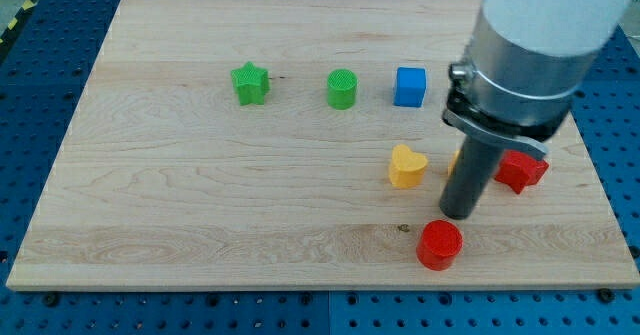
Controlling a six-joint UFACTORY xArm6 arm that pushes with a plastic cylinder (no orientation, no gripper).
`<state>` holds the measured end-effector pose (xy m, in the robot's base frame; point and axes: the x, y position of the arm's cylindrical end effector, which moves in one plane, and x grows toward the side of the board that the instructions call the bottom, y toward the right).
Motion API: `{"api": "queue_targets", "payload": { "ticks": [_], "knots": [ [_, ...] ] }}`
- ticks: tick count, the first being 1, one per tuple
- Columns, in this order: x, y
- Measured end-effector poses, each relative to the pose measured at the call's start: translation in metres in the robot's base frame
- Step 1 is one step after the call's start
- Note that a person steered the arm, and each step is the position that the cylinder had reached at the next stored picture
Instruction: Move the red circle below the yellow heart
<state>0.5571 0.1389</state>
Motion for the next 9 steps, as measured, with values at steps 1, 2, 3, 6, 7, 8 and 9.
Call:
{"api": "queue_targets", "payload": {
  "ticks": [1, 2, 3, 6, 7, 8, 9],
  "knots": [
    [0.021, 0.024],
    [0.048, 0.038],
    [0.061, 0.033],
    [0.061, 0.011],
    [0.061, -0.008],
    [0.061, -0.016],
    [0.06, -0.02]
  ]
}}
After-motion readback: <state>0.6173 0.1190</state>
